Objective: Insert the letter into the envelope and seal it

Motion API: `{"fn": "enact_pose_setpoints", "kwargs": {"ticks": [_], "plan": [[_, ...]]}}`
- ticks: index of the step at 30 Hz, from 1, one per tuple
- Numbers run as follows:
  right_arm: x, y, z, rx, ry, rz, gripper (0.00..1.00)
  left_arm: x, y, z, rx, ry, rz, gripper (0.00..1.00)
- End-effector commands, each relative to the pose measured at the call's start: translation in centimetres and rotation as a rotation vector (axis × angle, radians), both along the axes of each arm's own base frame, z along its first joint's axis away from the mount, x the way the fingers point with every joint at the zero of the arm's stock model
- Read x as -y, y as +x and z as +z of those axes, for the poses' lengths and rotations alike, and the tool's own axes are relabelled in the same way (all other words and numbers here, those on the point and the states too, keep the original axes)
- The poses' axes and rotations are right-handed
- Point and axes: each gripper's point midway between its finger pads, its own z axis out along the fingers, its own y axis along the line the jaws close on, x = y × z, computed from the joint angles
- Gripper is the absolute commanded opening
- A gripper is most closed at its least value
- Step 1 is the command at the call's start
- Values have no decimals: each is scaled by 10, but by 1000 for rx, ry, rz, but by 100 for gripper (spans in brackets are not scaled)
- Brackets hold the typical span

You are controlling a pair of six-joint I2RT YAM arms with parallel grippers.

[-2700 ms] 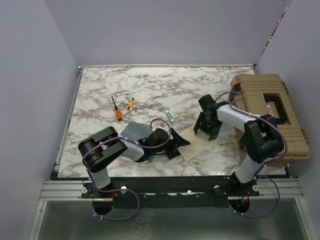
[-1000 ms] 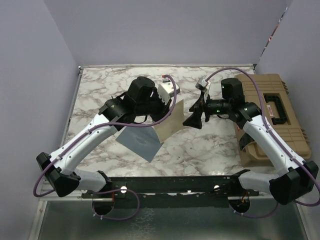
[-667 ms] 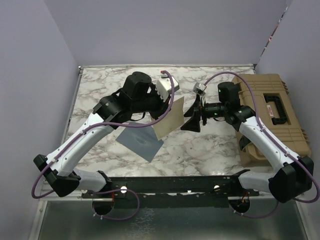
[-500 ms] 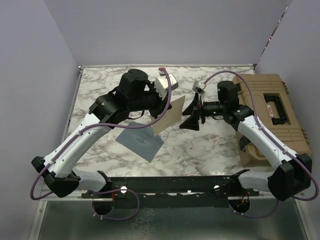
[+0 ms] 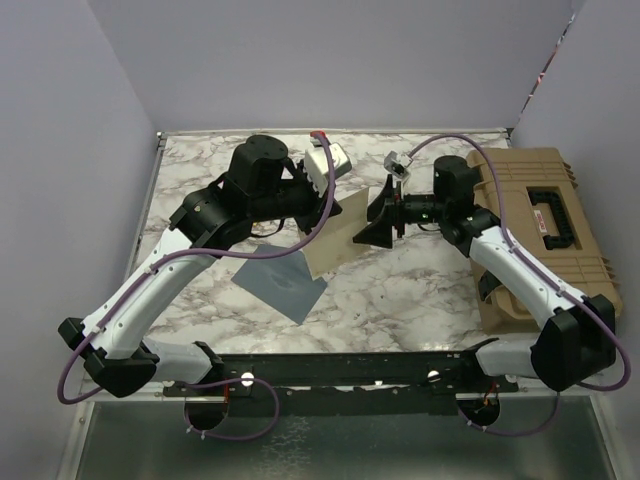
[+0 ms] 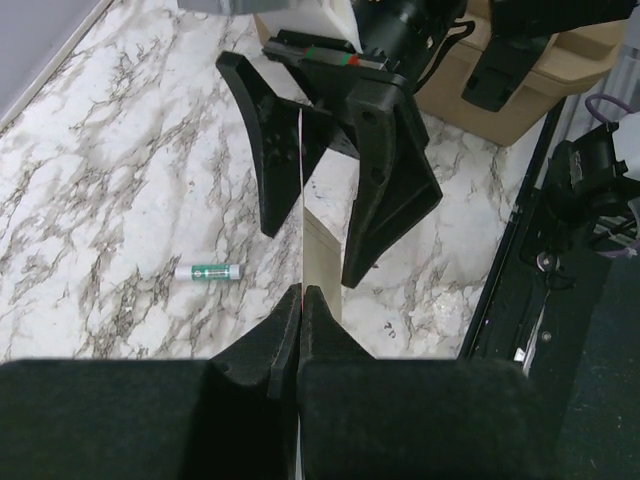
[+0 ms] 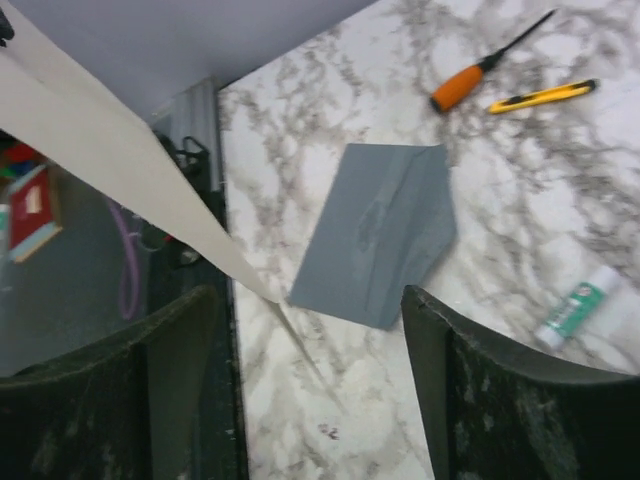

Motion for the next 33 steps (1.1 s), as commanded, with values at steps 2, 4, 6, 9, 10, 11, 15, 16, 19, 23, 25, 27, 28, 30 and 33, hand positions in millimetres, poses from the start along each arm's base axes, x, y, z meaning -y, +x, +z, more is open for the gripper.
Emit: {"fn": "enact_pose_setpoints", "kwargs": {"ticks": [2, 4, 6, 9, 10, 11, 15, 16, 19, 23, 25, 27, 28, 30, 33], "plan": [[-10, -33, 9, -137, 96, 253, 63, -1, 2, 18, 23, -54, 12, 0], [-9, -38, 10, -148, 103, 268, 49, -1, 3, 21, 27, -71, 22, 0], [-8, -41, 12, -154, 104, 255, 32, -1, 3, 25, 31, -85, 29, 0], [-9, -33, 28, -89, 128, 199, 7, -2, 4, 28, 40, -95, 37, 0], [-10, -30, 32, -82, 135, 171, 1, -3, 3, 29, 43, -99, 38, 0], [-10, -25, 37, -71, 139, 133, 1, -4, 3, 33, 47, -108, 41, 0], [0, 13, 50, 8, 116, -143, 1, -9, 0, 50, 67, -145, 62, 0], [6, 25, 51, 36, 98, -230, 0, -11, -1, 55, 69, -158, 67, 2], [29, 57, 57, 124, 38, -449, 0, -12, -9, 68, 69, -197, 53, 35], [45, 69, 82, 218, 5, -554, 0, -13, -13, 85, 57, -257, 64, 73], [50, 68, 101, 266, 22, -573, 0, -15, -13, 95, 64, -291, 80, 87], [52, 64, 118, 308, 42, -576, 0, -19, -10, 105, 78, -325, 116, 97], [52, 60, 126, 328, 51, -563, 0, -21, -7, 109, 83, -339, 142, 99], [49, 49, 136, 364, 59, -509, 0, -26, 2, 114, 90, -360, 204, 99], [39, 24, 143, 396, 60, -364, 0, -24, 9, 109, 90, -349, 226, 99]]}}
